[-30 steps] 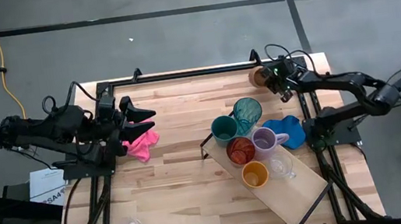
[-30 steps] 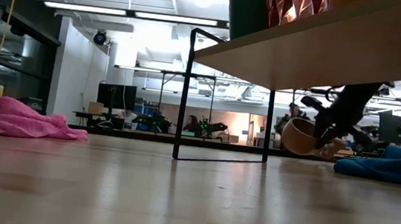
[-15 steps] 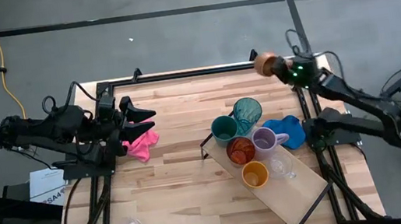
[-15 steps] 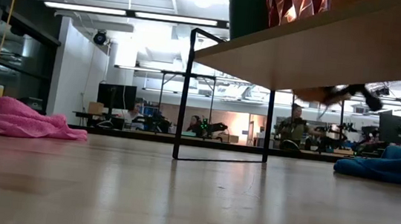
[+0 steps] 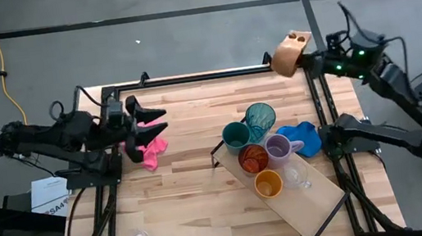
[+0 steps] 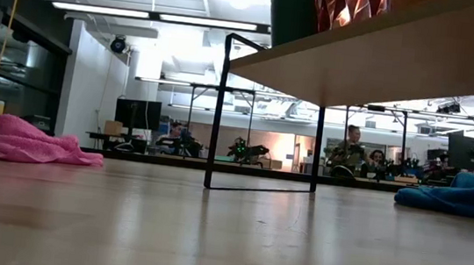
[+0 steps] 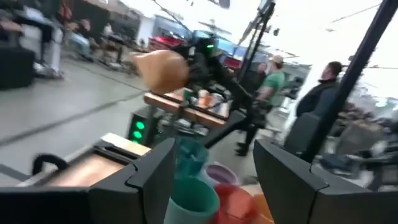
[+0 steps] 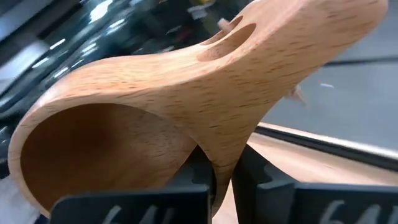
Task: Stack small to large cups/mugs on shelf
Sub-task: Put the brown mug on the shelf
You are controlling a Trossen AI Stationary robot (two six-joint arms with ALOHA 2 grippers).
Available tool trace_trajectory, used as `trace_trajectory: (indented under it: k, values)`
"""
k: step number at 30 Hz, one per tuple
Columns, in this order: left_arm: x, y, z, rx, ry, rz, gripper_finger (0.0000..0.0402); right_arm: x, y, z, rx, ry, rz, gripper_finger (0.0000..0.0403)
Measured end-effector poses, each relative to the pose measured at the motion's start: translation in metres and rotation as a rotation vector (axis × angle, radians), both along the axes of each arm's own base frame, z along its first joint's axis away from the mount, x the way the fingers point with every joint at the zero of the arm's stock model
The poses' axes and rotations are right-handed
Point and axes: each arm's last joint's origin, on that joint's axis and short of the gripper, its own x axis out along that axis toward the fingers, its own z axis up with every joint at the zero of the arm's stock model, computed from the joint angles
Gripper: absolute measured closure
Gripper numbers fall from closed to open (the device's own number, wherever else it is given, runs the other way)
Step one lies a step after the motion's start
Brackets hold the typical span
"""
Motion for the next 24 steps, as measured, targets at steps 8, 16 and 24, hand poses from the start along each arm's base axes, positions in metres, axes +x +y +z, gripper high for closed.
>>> trace_trajectory:
  k: [8,16,24]
  values:
    - [0.034,0.018,0.015,0.072,-0.019,-0.06,0.0197,0.007,0.025,0.04,-0.189,-0.113,0.305,0.04]
    - [0.056,0.027,0.039,0.245,-0.006,-0.069,0.0197,0.041,0.034,0.04,-0.217,-0.122,0.482,0.04]
    - [0.061,0.025,0.036,0.273,0.032,-0.078,0.0197,0.073,0.045,0.032,-0.263,-0.081,0.61,0.04]
